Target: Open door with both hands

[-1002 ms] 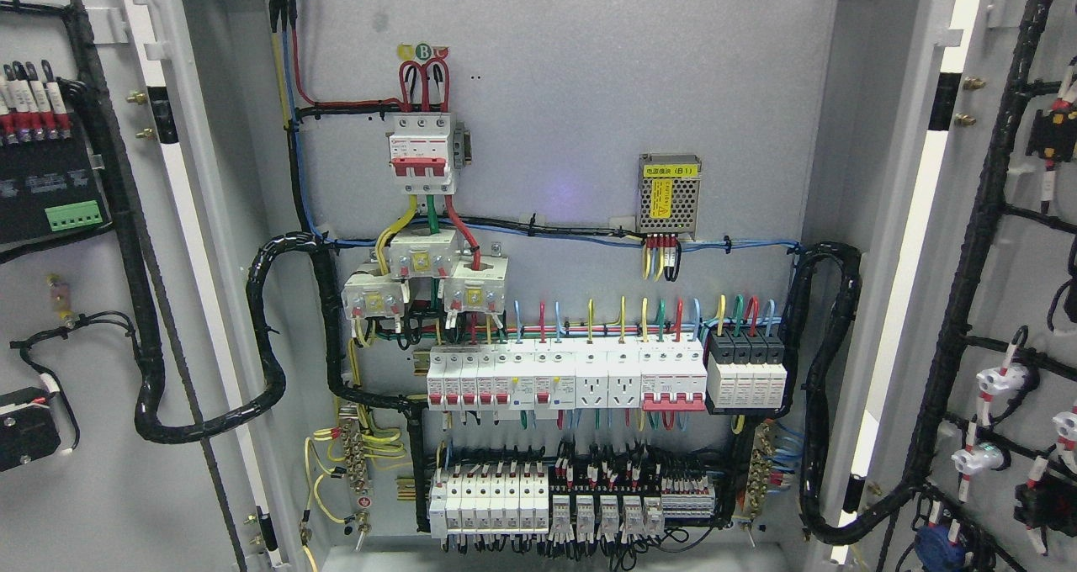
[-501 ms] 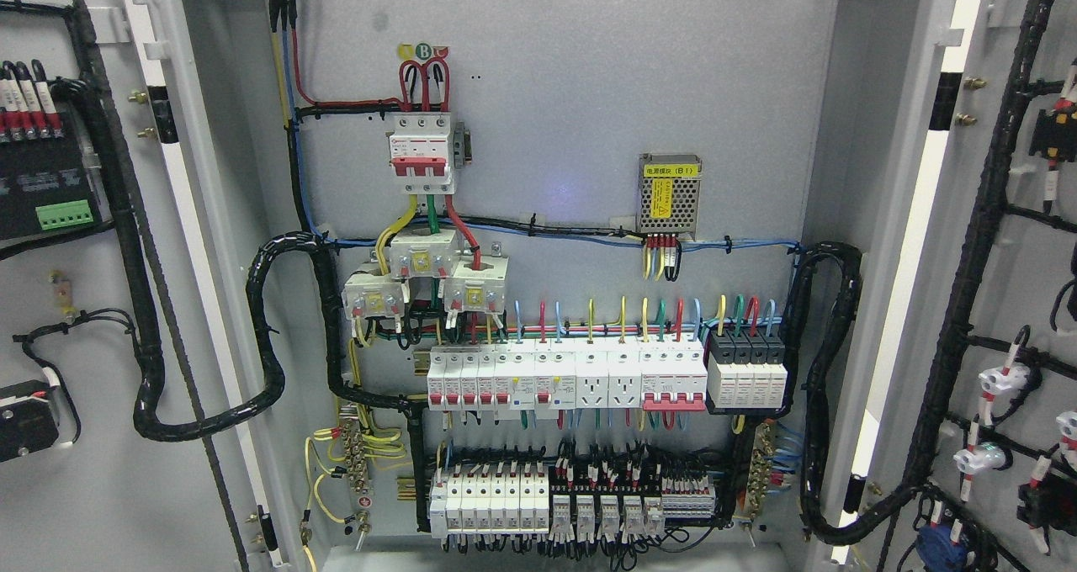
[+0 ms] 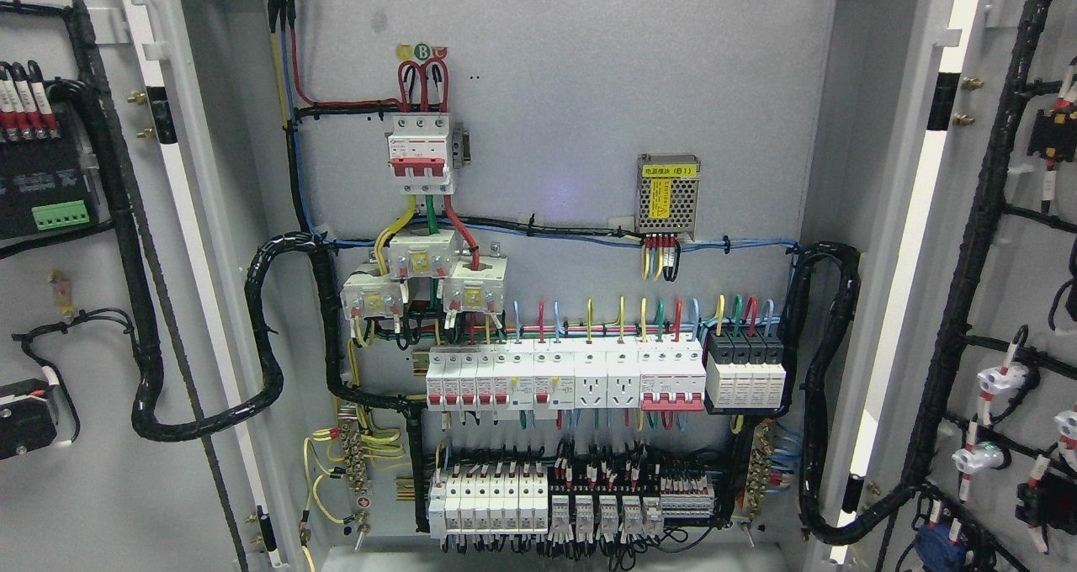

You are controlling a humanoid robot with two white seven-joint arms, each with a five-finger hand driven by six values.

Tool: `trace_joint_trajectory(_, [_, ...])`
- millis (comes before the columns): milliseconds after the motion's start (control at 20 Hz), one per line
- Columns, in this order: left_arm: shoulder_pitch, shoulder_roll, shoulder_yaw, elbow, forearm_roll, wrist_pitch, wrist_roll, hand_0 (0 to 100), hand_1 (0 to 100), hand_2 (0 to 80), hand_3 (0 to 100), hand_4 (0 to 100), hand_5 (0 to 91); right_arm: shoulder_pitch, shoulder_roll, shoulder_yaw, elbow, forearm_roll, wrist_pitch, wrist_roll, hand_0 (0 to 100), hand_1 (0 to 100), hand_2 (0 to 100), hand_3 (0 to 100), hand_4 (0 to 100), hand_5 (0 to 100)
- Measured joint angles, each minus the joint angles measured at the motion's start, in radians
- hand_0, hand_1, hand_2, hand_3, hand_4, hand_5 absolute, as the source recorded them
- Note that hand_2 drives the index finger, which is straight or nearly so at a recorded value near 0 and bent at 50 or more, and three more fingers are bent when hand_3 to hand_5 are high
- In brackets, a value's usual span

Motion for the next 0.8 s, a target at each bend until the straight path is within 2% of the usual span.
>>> trace_joint_trajectory(801, [0.056,0.001,-0.029,-0.101,0.034,-0.016,0.005,0,0,0.0,0,3,0.0,-0.009,-0.015,0.017,-0.022,-0.001,0.0,0.011,11,0,0,0,0,0])
